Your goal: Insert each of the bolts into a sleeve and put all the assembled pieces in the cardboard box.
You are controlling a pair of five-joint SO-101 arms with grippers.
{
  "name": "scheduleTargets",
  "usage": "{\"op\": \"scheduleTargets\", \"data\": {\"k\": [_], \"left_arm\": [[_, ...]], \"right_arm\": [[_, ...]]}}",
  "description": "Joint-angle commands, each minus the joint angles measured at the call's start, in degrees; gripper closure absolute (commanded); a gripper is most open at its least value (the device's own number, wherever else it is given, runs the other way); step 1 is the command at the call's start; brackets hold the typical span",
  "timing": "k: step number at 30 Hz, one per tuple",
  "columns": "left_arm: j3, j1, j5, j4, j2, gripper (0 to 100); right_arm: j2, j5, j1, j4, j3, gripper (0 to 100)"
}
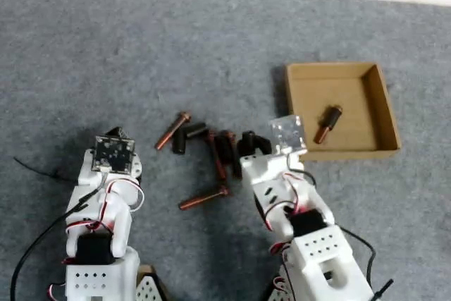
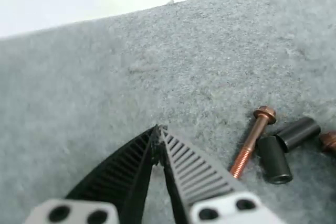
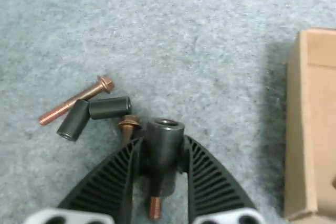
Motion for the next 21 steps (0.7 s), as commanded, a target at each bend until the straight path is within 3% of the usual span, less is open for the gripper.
{"op": "scheduleTargets", "data": {"k": [1,16,21], "left_arm": [[-1.1,-0.92,-5.71,-1.32,-0.66,99],[-3.03,7.34,-6.15,-1.32,-0.57,99],[-3.3,7.87,-6.15,-2.81,-0.57,99]], "right_arm": [[-5.93,0.44,1.63,-1.27,1.27,99.5],[-28.26,0.44,3.82,-1.1,14.99,99.5],[-31.87,0.44,3.82,3.74,15.08,99.5]]}}
